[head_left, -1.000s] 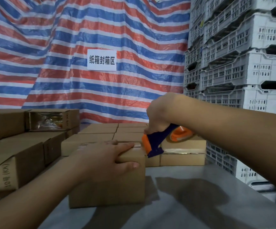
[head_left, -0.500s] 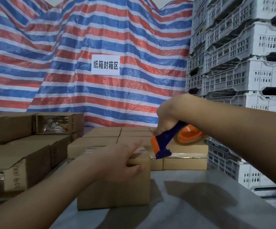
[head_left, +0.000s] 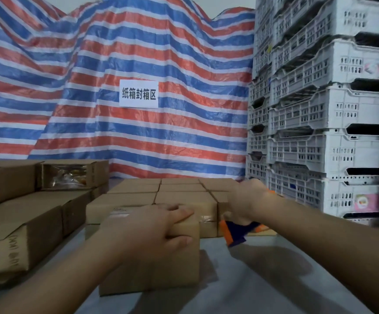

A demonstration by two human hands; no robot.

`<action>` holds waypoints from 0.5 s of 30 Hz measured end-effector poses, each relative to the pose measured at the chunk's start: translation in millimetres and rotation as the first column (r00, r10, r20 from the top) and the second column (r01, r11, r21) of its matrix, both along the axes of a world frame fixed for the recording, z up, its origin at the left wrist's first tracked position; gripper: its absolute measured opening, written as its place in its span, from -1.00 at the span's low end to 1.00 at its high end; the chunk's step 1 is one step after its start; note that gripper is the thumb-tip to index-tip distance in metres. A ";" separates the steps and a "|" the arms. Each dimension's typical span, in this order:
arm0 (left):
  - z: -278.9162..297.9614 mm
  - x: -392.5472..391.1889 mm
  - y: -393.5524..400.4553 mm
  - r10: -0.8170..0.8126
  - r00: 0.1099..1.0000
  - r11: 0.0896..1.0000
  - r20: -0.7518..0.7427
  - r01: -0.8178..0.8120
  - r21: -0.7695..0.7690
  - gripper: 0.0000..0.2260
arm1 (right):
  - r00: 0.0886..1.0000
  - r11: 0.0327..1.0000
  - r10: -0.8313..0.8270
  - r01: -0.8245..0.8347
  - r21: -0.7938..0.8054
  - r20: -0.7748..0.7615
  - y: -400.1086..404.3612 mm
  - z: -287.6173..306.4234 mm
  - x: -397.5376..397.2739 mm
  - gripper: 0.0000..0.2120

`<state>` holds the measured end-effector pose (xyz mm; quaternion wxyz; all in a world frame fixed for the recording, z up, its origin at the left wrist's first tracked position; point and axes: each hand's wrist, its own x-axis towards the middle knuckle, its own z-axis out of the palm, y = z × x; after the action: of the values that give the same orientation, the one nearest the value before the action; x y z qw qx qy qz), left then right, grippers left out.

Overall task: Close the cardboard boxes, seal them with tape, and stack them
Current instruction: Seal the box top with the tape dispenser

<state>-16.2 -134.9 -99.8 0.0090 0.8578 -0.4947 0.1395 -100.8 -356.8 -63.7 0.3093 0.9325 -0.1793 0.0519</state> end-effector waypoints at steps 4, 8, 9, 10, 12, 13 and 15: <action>-3.0 1.6 1.3 -0.013 1.000 0.999 0.004 0.013 -0.039 -0.39 | 0.963 0.978 -0.034 -0.023 0.209 0.267 -33.2 -31.5 -15.0 -0.42; -3.0 -2.4 0.9 -0.015 1.000 0.998 0.026 0.016 -0.061 -0.38 | 0.924 0.964 -0.067 -0.037 0.264 0.376 -33.6 -66.3 -26.0 -0.39; -2.7 -3.8 0.8 -0.017 0.999 0.998 0.030 0.019 -0.064 -0.39 | 0.920 0.962 -0.075 -0.035 0.271 0.384 -31.7 -74.6 -27.9 -0.39; -1.9 -5.1 0.6 -0.021 0.999 0.998 0.036 0.023 -0.066 -0.39 | 0.918 0.959 -0.082 -0.033 0.282 0.388 -29.3 -81.7 -29.6 -0.41; -1.0 -6.7 1.2 -0.032 0.998 0.997 0.058 0.036 -0.075 -0.40 | 0.917 0.951 -0.103 -0.023 0.309 0.386 -24.0 -90.1 -33.4 -0.43; -1.0 -7.0 1.6 -0.036 0.997 0.996 0.068 0.041 -0.079 -0.40 | 0.917 0.951 -0.116 -0.009 0.310 0.382 -21.3 -90.4 -35.3 -0.42; -1.5 -6.6 1.9 -0.038 0.997 0.996 0.063 0.042 -0.077 -0.39 | 0.918 0.960 -0.143 0.038 0.277 0.369 -12.6 -81.2 -37.3 -0.35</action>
<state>-22.8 -133.0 -101.3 0.0304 0.8420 -0.5059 0.1847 -138.1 -369.5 -144.8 0.1430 0.9274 -0.2852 0.1954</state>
